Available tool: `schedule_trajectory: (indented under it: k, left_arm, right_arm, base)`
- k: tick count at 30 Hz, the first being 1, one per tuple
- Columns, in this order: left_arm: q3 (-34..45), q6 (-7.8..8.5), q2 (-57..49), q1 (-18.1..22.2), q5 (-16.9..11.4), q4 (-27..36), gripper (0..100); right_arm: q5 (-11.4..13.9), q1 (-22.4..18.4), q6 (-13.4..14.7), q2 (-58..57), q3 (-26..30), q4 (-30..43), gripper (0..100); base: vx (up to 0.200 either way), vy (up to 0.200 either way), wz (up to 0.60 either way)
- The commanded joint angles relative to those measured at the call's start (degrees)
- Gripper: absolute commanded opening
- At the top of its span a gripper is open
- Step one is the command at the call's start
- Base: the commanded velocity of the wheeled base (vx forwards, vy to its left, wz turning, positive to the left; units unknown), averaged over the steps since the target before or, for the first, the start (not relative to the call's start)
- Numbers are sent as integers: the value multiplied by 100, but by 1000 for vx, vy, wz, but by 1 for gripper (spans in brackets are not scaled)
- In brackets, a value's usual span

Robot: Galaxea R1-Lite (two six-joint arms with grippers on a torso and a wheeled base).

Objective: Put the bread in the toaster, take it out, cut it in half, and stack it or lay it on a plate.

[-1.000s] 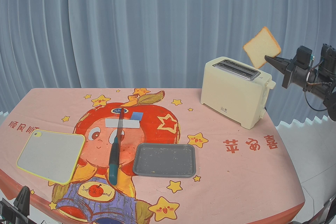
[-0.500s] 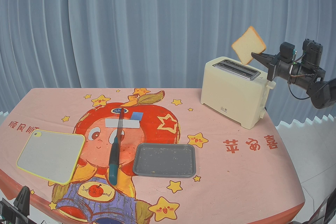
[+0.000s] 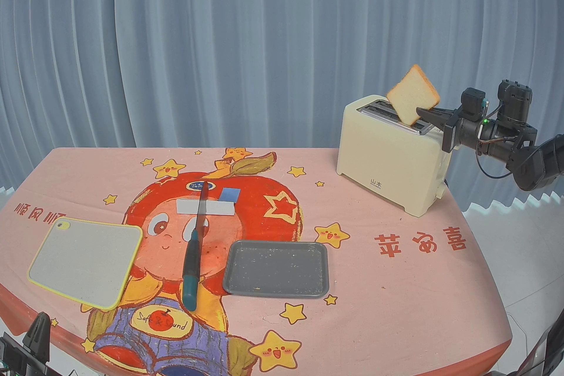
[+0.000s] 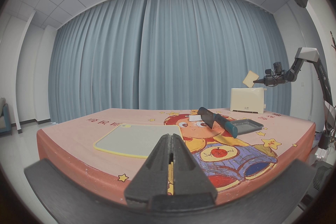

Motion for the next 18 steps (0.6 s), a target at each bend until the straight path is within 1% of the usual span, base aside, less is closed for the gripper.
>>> schedule_trajectory:
  k: [1,4,18]
  left_arm:
    - [101,2,-52,0,-1,-2,0]
    - [101,2,-52,0,-1,-11,0]
    - [101,2,-52,0,-1,-2,0]
  right_arm:
    - [2,-26,-34,8,62,8,0]
    - [2,-35,-86,17,71,8,0]
    - [2,-44,-113,69,71,8,0]
  base:
    - [0,0,0]
    - [0,0,0]
    - [0,0,0]
